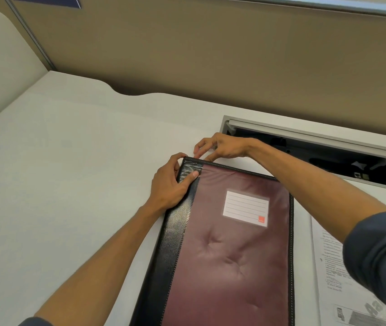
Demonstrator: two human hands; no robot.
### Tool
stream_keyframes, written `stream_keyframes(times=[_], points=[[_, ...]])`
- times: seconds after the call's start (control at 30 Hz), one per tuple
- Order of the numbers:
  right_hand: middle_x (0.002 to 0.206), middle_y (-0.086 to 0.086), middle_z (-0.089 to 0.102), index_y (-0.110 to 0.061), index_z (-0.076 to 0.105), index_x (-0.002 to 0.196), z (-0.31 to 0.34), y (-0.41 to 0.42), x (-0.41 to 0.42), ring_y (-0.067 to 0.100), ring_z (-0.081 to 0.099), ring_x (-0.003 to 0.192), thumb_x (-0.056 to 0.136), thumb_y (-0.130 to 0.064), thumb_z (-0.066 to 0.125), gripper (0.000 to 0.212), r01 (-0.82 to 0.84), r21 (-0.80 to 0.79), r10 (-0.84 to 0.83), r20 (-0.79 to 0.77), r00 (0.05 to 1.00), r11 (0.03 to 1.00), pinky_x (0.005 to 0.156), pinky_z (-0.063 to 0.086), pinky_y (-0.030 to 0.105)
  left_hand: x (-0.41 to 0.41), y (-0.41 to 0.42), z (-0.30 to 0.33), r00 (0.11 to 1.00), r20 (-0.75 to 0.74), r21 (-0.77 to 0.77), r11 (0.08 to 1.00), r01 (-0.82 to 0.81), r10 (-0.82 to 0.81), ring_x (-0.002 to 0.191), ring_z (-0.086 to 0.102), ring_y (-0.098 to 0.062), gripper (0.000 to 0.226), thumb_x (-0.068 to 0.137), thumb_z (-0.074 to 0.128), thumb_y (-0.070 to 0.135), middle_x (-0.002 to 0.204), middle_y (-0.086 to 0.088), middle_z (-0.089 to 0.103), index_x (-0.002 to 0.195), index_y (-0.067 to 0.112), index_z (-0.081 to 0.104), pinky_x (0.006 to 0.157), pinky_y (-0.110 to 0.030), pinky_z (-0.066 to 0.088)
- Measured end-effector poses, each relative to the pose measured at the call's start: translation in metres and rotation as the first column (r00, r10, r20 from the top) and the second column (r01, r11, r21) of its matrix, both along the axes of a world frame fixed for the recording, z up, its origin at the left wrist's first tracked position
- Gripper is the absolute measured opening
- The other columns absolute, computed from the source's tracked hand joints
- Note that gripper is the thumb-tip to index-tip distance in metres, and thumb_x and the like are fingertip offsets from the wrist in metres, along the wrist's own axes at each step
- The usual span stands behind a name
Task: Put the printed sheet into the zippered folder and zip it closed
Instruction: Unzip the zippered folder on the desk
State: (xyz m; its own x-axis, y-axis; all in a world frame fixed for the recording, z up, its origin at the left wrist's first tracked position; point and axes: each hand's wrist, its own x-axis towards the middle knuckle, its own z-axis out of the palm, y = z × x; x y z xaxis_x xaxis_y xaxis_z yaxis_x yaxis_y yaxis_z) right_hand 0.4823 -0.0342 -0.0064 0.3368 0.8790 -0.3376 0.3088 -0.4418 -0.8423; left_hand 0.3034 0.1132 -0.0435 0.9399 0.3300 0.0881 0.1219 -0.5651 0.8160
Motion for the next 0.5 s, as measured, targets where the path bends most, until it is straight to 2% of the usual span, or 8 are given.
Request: stream_keyframes(times=[0.1,0.13,0.2,0.23,0.3,0.37,0.43,0.5], points=[[0.118,0.020,0.065,-0.025,0.074,0.101,0.006,0.004,0.000,0.031,0.057,0.111,0.087,0.000,0.066,0.030,-0.017,-0.023,0.015,-0.056,0.998,1.000,0.109,0.040,0.040,0.001,-0.001,0.003,1.000,0.026,-0.041,0.999,0.004,-0.003,0.063,0.054,-0.019,0.048,0.080,0.068,0.047,0.075,-0.007,0.057,0.122,0.032,0.051,0.066,-0.044,0.052],[0.115,0.024,0.066,-0.025,0.074,0.102,0.008,0.005,0.001,0.027,0.060,0.105,0.088,0.001,0.064,0.031,-0.027,-0.041,0.024,-0.080,0.997,0.999,0.106,0.044,0.039,0.000,-0.001,0.004,0.999,0.032,-0.054,0.999,0.002,0.000,0.063,0.055,-0.022,0.048,0.081,0.069,0.046,0.075,-0.008,0.056,0.123,0.031,0.052,0.067,-0.045,0.052],[0.100,0.008,0.075,-0.023,0.074,0.105,0.011,0.004,0.002,0.010,0.067,0.090,0.090,0.001,0.061,0.031,-0.057,-0.073,0.046,-0.148,0.988,0.996,0.084,0.053,0.023,0.000,-0.002,0.006,0.999,0.043,-0.077,0.997,-0.009,0.012,0.061,0.051,-0.018,0.049,0.080,0.070,0.045,0.072,-0.004,0.051,0.123,0.030,0.053,0.067,-0.046,0.051],[0.095,-0.002,0.076,-0.022,0.073,0.107,0.012,0.004,0.003,0.004,0.067,0.082,0.091,0.001,0.059,0.031,-0.075,-0.084,0.058,-0.189,0.980,0.994,0.072,0.051,0.015,-0.001,-0.001,0.007,0.999,0.047,-0.087,0.996,-0.014,0.019,0.061,0.049,-0.015,0.049,0.079,0.070,0.045,0.072,-0.001,0.050,0.122,0.030,0.053,0.067,-0.045,0.050],[0.098,-0.007,0.076,-0.021,0.073,0.109,0.012,0.003,0.002,0.001,0.066,0.077,0.093,0.000,0.057,0.031,-0.083,-0.086,0.059,-0.256,0.965,0.993,0.065,0.050,0.013,-0.002,-0.001,0.008,0.998,0.059,-0.106,0.994,-0.020,0.026,0.061,0.049,-0.014,0.049,0.079,0.070,0.044,0.073,-0.001,0.050,0.122,0.029,0.054,0.066,-0.045,0.050],[0.107,-0.004,0.074,-0.020,0.072,0.112,0.010,0.003,0.001,0.006,0.067,0.090,0.094,-0.001,0.056,0.030,-0.070,-0.075,0.043,-0.311,0.949,0.995,0.078,0.055,0.021,-0.003,-0.001,0.011,0.997,0.074,-0.117,0.993,-0.018,0.027,0.062,0.049,-0.014,0.049,0.079,0.071,0.043,0.074,-0.004,0.051,0.122,0.029,0.054,0.066,-0.045,0.050],[0.112,0.000,0.072,-0.017,0.069,0.115,0.007,0.005,0.000,0.013,0.066,0.101,0.094,0.000,0.056,0.030,-0.046,-0.056,0.023,-0.353,0.935,0.997,0.094,0.053,0.029,-0.004,0.000,0.013,0.996,0.087,-0.126,0.992,-0.013,0.024,0.061,0.048,-0.013,0.048,0.079,0.071,0.042,0.073,-0.003,0.051,0.122,0.029,0.055,0.064,-0.044,0.050],[0.111,0.002,0.072,-0.014,0.068,0.117,0.006,0.006,-0.002,0.015,0.066,0.102,0.094,0.001,0.055,0.030,-0.024,-0.045,0.006,-0.362,0.932,0.999,0.099,0.051,0.033,-0.005,0.000,0.014,0.995,0.096,-0.132,0.991,-0.007,0.020,0.060,0.047,-0.012,0.047,0.080,0.072,0.041,0.073,-0.003,0.050,0.122,0.028,0.055,0.063,-0.043,0.049]])
